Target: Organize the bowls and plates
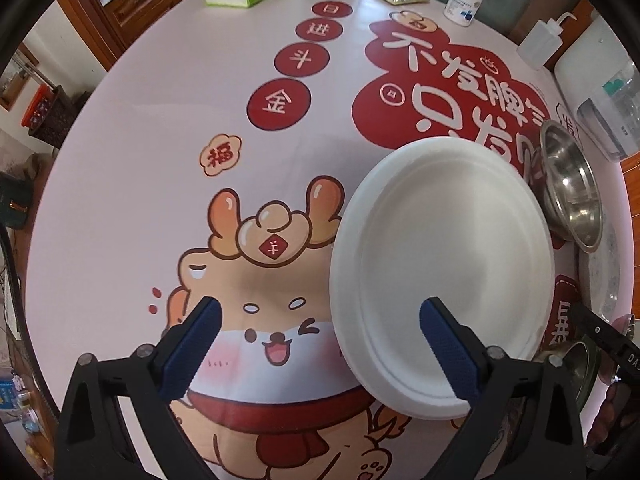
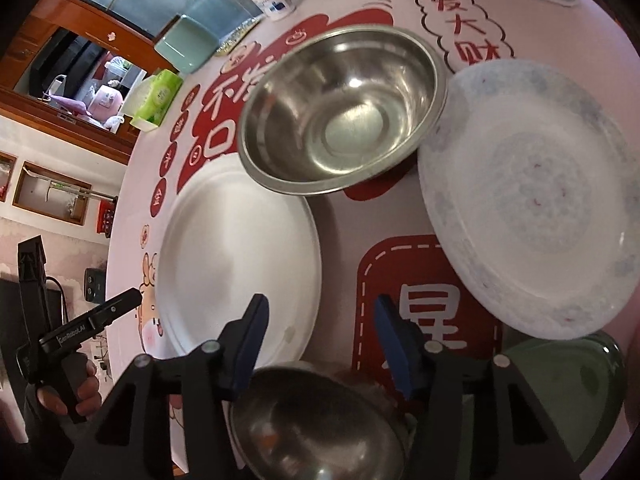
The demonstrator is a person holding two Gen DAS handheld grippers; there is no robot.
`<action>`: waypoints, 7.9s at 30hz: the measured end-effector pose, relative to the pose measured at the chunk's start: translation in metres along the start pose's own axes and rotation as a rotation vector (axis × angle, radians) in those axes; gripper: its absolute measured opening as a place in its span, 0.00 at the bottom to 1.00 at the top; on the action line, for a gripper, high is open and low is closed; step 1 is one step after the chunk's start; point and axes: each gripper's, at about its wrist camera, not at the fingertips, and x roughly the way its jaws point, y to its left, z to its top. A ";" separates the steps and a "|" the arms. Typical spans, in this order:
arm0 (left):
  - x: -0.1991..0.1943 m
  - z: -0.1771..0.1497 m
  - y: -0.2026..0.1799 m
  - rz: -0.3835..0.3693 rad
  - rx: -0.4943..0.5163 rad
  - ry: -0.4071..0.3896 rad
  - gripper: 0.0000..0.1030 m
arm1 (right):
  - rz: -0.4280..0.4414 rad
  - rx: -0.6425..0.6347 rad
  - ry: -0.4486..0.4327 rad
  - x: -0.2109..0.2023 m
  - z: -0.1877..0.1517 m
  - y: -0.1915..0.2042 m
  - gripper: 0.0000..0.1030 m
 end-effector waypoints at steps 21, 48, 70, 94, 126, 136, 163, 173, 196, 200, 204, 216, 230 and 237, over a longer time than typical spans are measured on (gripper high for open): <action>0.041 0.010 -0.003 -0.078 -0.032 0.090 0.41 | 0.099 -0.018 0.085 0.033 0.007 -0.001 0.21; 0.042 0.010 -0.008 -0.090 -0.023 0.025 0.22 | 0.135 -0.030 0.089 0.036 0.009 0.001 0.16; 0.001 -0.006 0.040 -0.064 -0.113 -0.049 0.22 | 0.147 -0.162 0.087 0.033 0.003 0.056 0.16; -0.086 -0.063 0.055 -0.087 -0.108 -0.170 0.22 | 0.186 -0.219 -0.059 -0.051 -0.037 0.087 0.16; -0.138 -0.220 -0.004 -0.124 -0.030 -0.208 0.22 | 0.128 -0.196 -0.110 -0.132 -0.184 0.018 0.16; -0.134 -0.257 -0.023 -0.113 0.020 -0.175 0.22 | 0.112 -0.153 -0.103 -0.138 -0.221 -0.011 0.16; -0.068 -0.299 -0.055 -0.047 0.117 -0.016 0.22 | 0.062 -0.040 0.021 -0.098 -0.266 -0.070 0.17; -0.046 -0.286 -0.065 -0.029 0.131 0.009 0.22 | 0.030 -0.029 0.041 -0.085 -0.260 -0.076 0.17; -0.029 -0.250 -0.078 -0.003 0.164 0.046 0.23 | -0.015 -0.009 0.054 -0.075 -0.245 -0.078 0.18; -0.024 -0.247 -0.078 -0.003 0.169 0.056 0.23 | -0.039 -0.014 0.060 -0.072 -0.244 -0.075 0.19; -0.018 -0.245 -0.075 -0.014 0.159 0.067 0.23 | -0.063 -0.025 0.063 -0.072 -0.244 -0.071 0.21; -0.010 -0.252 -0.072 -0.031 0.168 0.051 0.26 | -0.097 -0.047 0.055 -0.071 -0.246 -0.065 0.21; -0.030 -0.261 -0.050 -0.062 0.113 0.012 0.31 | -0.132 -0.070 0.029 -0.078 -0.252 -0.059 0.22; -0.058 -0.260 -0.044 -0.051 0.103 -0.043 0.35 | -0.127 -0.063 -0.037 -0.094 -0.252 -0.059 0.31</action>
